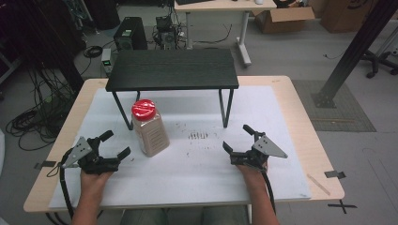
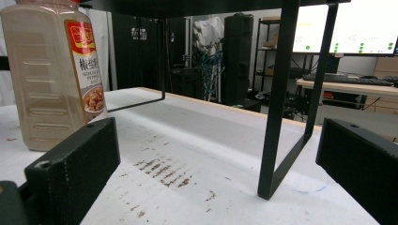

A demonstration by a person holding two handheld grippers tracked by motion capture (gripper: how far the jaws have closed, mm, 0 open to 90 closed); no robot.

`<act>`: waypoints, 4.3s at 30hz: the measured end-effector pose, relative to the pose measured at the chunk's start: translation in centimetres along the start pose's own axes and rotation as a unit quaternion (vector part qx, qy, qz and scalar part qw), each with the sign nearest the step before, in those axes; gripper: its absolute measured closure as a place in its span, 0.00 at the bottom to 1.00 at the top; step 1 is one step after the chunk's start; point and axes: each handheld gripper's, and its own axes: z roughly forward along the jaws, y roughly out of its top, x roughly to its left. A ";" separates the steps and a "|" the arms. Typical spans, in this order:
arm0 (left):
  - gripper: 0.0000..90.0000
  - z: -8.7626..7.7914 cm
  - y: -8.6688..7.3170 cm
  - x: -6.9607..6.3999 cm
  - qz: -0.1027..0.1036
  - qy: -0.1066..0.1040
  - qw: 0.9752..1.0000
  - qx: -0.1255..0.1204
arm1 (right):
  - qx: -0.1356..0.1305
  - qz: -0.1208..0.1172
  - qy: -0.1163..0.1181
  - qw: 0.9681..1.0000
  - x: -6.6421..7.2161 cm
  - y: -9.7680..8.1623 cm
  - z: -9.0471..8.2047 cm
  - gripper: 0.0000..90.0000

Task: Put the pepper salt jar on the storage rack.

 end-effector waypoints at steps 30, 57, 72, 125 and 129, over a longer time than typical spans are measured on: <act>0.00 5.4 4.8 -2.0 0.004 -0.027 0.999 0.035 | 0.000 -0.001 0.001 1.000 0.0 0.0 0.0 0.00; 0.00 10.4 4.1 -2.6 0.008 -0.038 0.997 0.063 | 0.000 0.001 0.002 1.000 0.0 0.0 0.0 0.00; 0.07 10.6 2.9 -2.0 0.004 -0.041 0.997 0.063 | 0.000 0.001 0.001 1.000 0.0 0.0 0.0 0.00; 0.28 8.3 3.1 -1.6 0.027 -0.053 0.998 0.004 | -0.001 0.001 0.001 1.000 0.0 0.0 0.0 0.00; 0.28 7.9 4.7 -2.0 0.046 -0.059 0.997 0.019 | -0.001 0.001 0.001 1.000 0.0 0.0 0.0 0.00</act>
